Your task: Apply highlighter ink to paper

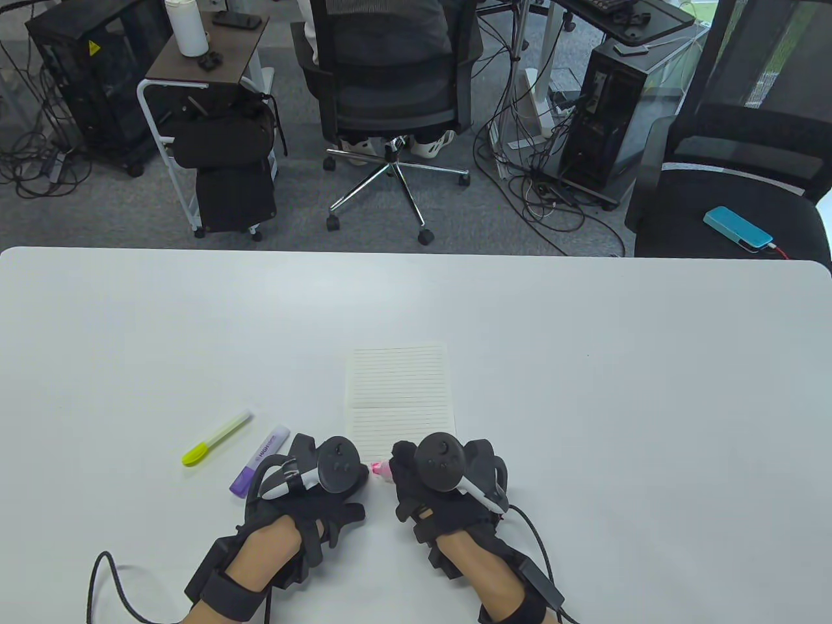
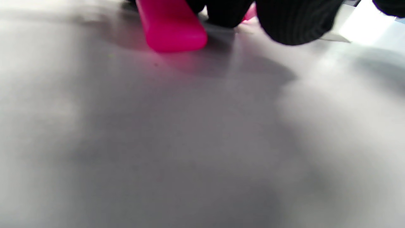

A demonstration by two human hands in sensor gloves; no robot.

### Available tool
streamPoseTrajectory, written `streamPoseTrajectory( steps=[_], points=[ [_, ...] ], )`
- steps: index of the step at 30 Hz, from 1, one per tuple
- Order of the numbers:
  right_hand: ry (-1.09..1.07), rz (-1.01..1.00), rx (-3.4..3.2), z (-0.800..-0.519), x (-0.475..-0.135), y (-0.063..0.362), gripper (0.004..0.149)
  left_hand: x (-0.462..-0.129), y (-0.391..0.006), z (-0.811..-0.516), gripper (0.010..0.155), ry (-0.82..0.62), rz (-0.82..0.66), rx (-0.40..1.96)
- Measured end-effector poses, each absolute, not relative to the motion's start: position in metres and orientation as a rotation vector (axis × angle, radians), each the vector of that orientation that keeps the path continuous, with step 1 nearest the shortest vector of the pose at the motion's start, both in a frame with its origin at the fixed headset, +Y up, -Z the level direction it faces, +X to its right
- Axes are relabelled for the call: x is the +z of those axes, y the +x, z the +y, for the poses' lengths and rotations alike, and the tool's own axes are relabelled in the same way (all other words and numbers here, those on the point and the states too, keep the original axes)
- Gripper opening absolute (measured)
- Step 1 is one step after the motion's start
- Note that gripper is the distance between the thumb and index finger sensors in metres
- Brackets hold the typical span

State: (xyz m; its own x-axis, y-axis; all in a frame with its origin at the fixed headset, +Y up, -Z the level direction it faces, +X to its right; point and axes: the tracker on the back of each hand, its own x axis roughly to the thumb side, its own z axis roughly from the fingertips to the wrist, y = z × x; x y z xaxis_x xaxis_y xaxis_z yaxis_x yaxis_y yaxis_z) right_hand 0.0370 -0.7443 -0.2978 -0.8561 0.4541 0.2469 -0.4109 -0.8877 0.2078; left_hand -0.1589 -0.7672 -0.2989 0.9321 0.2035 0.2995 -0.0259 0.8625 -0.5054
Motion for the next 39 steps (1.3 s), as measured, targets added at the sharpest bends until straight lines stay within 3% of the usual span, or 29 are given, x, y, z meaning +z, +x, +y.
streamPoseTrajectory(
  steps=[13,18,39],
  points=[
    [0.397,0.119,2.688,-0.7487,-0.2984,0.0374,0.038,-0.2991,-0.1589,-0.7675,0.071,-0.520,-0.355,0.121],
    [0.395,0.209,2.653,-0.7449,-0.2992,0.0393,0.038,-0.2992,-0.1590,-0.7675,0.071,-0.521,-0.355,0.123],
    [0.384,0.172,2.677,-0.7448,-0.2988,0.0407,0.038,-0.2993,-0.1591,-0.7679,0.071,-0.523,-0.355,0.122]
  ],
)
